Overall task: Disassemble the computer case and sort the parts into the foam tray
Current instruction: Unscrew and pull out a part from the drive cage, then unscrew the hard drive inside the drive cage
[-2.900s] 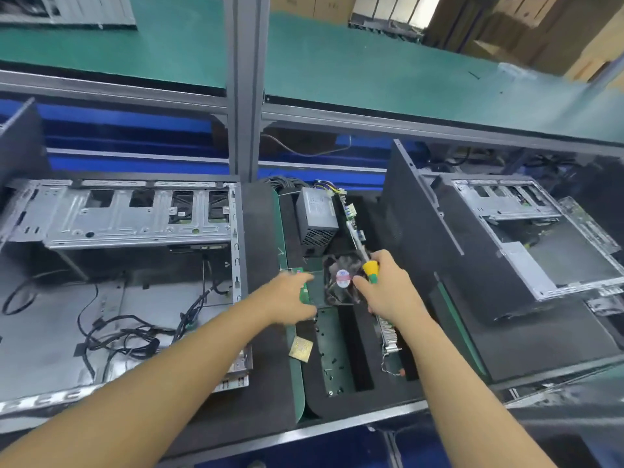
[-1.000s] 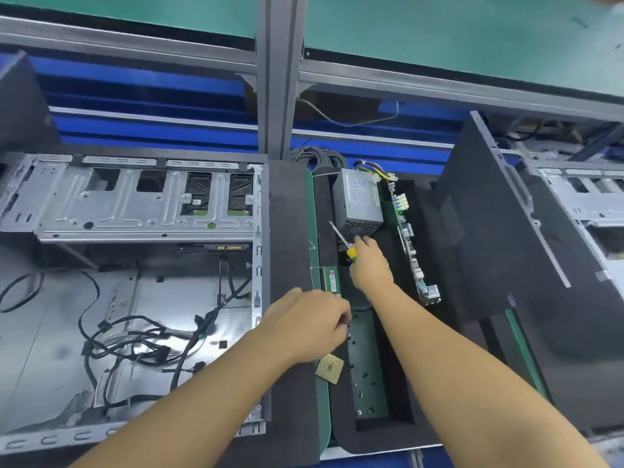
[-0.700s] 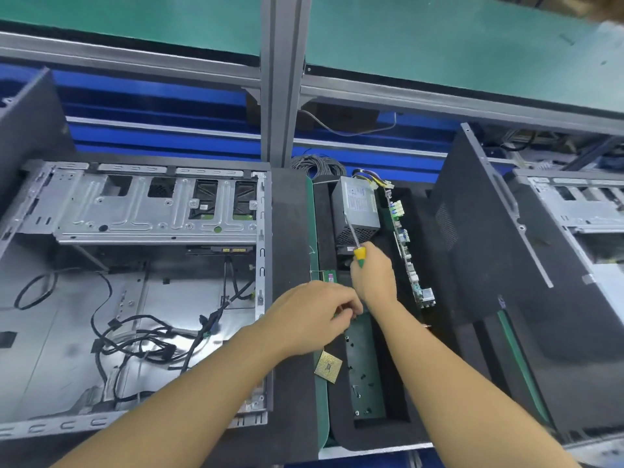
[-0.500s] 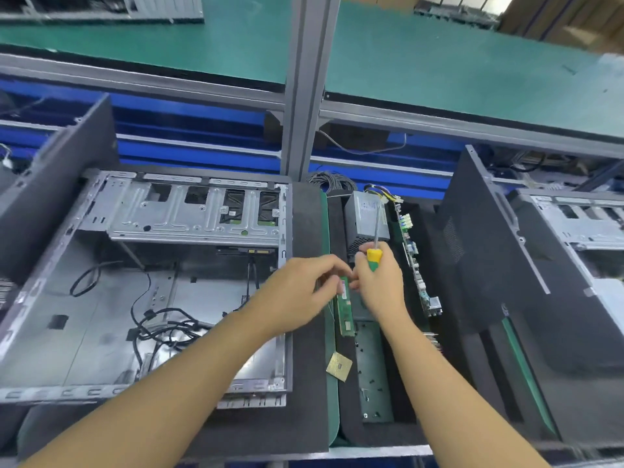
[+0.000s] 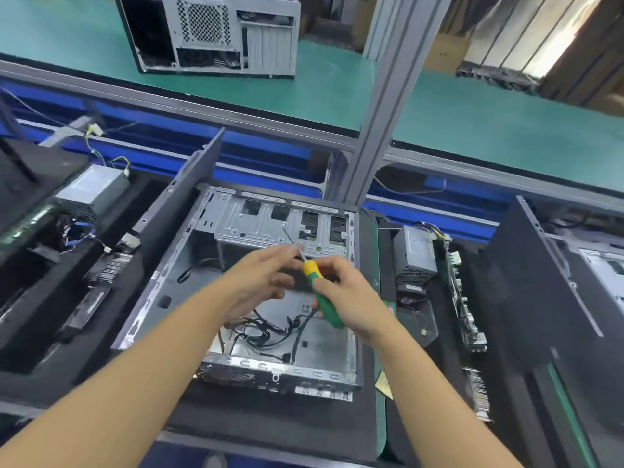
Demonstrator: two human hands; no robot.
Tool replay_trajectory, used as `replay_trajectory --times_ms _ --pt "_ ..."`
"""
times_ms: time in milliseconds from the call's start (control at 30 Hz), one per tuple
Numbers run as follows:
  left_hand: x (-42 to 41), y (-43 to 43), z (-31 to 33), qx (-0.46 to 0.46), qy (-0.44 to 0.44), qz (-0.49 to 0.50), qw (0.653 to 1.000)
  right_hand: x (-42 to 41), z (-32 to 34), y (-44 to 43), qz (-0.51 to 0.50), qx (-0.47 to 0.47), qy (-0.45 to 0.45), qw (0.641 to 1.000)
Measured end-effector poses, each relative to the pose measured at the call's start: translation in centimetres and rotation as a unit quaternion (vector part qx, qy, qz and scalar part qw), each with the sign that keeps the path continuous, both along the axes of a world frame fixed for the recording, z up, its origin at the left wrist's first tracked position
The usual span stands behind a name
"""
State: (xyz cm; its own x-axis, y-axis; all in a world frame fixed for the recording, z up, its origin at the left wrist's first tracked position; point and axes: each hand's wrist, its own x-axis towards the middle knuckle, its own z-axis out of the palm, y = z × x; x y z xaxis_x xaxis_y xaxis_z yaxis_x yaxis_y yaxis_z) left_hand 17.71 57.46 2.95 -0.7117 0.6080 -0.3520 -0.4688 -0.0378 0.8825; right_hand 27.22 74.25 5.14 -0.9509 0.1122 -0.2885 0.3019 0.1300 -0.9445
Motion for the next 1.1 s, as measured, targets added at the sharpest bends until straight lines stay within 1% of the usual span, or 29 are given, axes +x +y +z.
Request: replay_trajectory --times_ms 67,133,167,200,267,300,333,367,400,433,467,500,567,600,633,667,700,733,833,867,1000,1100 --pt "-0.7 -0.4 0.4 0.044 -0.014 0.019 0.999 -0.6 0.1 -1.3 0.006 -0.027 0.005 1.000" --pt "-1.5 -1.0 0.5 0.055 -0.014 0.033 0.998 -0.9 0.2 -2.3 -0.002 -0.057 0.011 0.998" --pt "-1.9 -1.3 0.3 0.060 -0.019 0.038 0.997 -1.0 0.1 -2.7 -0.018 -0.090 0.018 0.996" --pt "-2.2 -1.7 0.1 0.061 -0.027 0.046 0.997 -1.0 0.0 -3.0 -0.040 -0.144 0.029 0.988" --pt "-2.9 -2.5 -0.4 0.059 -0.050 0.064 0.995 -0.8 -0.4 -3.6 -0.086 -0.255 0.059 0.961" --pt "-3.1 -2.8 -0.6 0.056 -0.055 0.066 0.995 -0.7 -0.8 -3.9 -0.105 -0.286 0.075 0.950" --pt "-3.3 -3.2 -0.8 0.044 -0.051 0.052 0.996 -0.5 -1.2 -4.2 -0.121 -0.301 0.090 0.942" --pt "-3.4 -3.6 -1.0 0.012 -0.026 0.013 0.999 -0.4 -1.7 -4.5 -0.140 -0.307 0.103 0.936" --pt "-3.4 -4.1 -1.1 -0.045 0.024 -0.058 0.997 -0.4 -2.2 -4.7 -0.163 -0.310 0.111 0.930" --pt "-3.3 -4.6 -1.1 -0.115 0.091 -0.153 0.977 -0.4 -2.7 -4.8 -0.191 -0.310 0.113 0.924" --pt "-3.1 -5.1 -1.1 -0.179 0.151 -0.256 0.938 -0.3 -3.2 -4.9 -0.225 -0.308 0.111 0.918" --pt "-2.9 -5.4 -1.1 -0.230 0.195 -0.353 0.886 -0.3 -3.7 -4.9 -0.264 -0.304 0.108 0.909" --pt "-2.2 -6.0 -1.1 -0.291 0.235 -0.507 0.776 -0.1 -4.6 -4.6 -0.336 -0.291 0.108 0.889" --pt "-1.8 -6.2 -1.1 -0.309 0.239 -0.557 0.733 0.0 -5.1 -4.6 -0.361 -0.278 0.107 0.884" --pt "-1.2 -6.4 -1.3 -0.325 0.237 -0.588 0.702 0.2 -5.5 -4.6 -0.378 -0.261 0.103 0.882" --pt "-0.6 -6.6 -1.5 -0.339 0.239 -0.605 0.680 0.4 -6.0 -4.7 -0.388 -0.243 0.096 0.884" --pt "0.0 -6.8 -1.8 -0.351 0.248 -0.609 0.666 0.6 -6.5 -4.7 -0.392 -0.225 0.090 0.888" --pt "0.6 -7.1 -2.0 -0.358 0.258 -0.606 0.662 0.8 -6.8 -4.8 -0.392 -0.206 0.082 0.893" --pt "1.3 -7.5 -2.7 -0.350 0.271 -0.589 0.676 1.0 -7.0 -5.0 -0.389 -0.144 0.046 0.909" --pt "1.2 -7.6 -2.5 -0.348 0.275 -0.592 0.673 1.0 -6.9 -5.1 -0.388 -0.132 0.035 0.911" --pt "1.3 -7.8 -2.3 -0.350 0.272 -0.616 0.651 1.6 -6.9 -5.7 -0.387 -0.130 0.014 0.913" --pt "0.9 -8.1 -2.1 -0.358 0.274 -0.641 0.621 2.4 -7.2 -6.2 -0.386 -0.153 0.022 0.910"
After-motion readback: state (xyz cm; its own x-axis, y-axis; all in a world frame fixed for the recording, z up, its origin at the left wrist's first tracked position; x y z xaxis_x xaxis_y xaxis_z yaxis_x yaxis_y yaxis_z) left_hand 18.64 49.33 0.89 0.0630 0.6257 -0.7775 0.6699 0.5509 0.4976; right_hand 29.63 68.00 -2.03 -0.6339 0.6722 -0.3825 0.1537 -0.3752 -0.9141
